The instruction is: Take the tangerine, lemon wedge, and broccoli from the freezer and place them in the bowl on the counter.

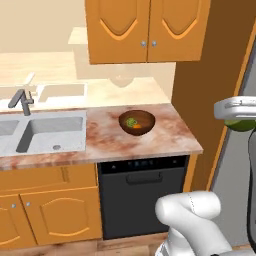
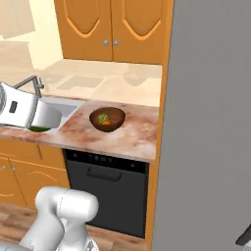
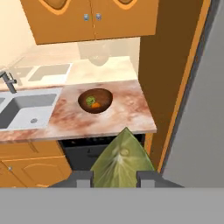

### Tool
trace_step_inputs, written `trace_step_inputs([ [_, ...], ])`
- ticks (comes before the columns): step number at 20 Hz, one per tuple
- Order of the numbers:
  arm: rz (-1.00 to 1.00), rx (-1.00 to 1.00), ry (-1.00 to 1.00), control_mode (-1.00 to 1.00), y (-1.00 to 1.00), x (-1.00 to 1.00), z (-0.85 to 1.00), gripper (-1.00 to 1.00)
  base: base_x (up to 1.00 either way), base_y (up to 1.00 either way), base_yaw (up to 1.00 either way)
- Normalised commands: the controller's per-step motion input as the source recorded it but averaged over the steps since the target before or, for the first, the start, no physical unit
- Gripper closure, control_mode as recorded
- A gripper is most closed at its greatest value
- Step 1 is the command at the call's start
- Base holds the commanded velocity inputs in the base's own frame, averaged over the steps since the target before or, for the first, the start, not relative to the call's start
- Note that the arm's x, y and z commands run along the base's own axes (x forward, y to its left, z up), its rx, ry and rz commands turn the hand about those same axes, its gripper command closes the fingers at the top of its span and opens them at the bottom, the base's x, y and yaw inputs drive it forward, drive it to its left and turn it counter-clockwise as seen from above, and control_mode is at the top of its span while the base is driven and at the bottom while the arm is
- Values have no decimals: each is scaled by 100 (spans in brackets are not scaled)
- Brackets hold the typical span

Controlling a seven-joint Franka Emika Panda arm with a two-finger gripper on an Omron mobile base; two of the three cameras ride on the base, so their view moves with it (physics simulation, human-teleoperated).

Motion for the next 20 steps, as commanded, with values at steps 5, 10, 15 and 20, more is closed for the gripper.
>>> trace_step_inputs([
  [5, 0, 0, 0, 100, 0, 0, 0, 100, 44, 67, 1],
  [10, 0, 0, 0, 100, 0, 0, 0, 100, 59, 8, 0],
  [15, 0, 0, 0, 100, 0, 0, 0, 100, 54, -5, 0],
  [20, 0, 0, 0, 100, 0, 0, 0, 100, 55, 0, 0],
])
